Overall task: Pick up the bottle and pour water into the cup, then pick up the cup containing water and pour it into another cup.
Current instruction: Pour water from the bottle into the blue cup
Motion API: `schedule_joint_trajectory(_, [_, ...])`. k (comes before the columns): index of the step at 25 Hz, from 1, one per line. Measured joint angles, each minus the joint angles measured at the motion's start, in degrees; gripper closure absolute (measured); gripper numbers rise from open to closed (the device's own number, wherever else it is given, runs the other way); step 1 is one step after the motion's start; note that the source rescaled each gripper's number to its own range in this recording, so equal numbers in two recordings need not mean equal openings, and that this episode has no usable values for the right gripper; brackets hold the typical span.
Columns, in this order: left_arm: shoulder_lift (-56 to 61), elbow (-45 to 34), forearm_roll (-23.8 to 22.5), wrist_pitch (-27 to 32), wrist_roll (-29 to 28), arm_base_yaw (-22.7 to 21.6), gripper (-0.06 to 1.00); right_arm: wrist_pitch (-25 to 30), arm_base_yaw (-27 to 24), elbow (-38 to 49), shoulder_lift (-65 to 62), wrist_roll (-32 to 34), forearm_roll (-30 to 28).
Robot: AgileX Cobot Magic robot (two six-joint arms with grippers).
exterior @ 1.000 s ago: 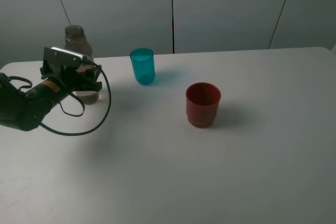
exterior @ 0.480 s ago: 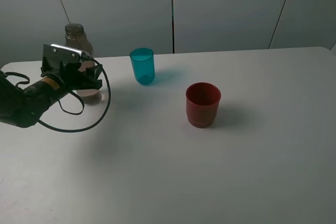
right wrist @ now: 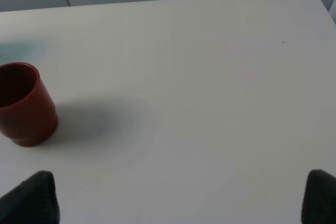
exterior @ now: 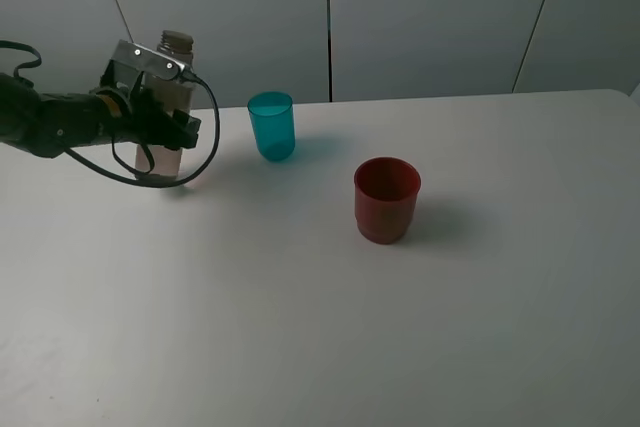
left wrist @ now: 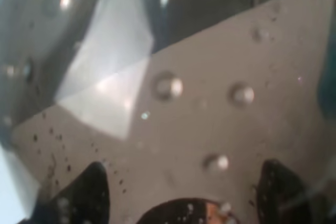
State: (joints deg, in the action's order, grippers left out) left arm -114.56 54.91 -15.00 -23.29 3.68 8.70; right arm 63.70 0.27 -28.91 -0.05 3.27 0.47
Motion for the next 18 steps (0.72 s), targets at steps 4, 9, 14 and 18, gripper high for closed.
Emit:
schedule_joint_trajectory(4, [0.0,3.92,-3.49,8.63,1.23,0.46,0.94,0.0,0.0,0.0,0.0,0.0,0.0])
schedule_joint_trajectory(9, [0.0,8.56,-10.08,19.73,2.44,0.46,0.94,0.0,0.0,0.0,0.0,0.0,0.0])
schedule_joint_trajectory(14, [0.0,9.96,-15.7,20.87,2.44,0.98,0.94,0.0,0.0,0.0,0.0,0.0,0.0])
schedule_joint_trajectory(18, [0.0,10.25,-20.7,18.33,2.44,1.63,0.94,0.0,0.0,0.0,0.0,0.0,0.0])
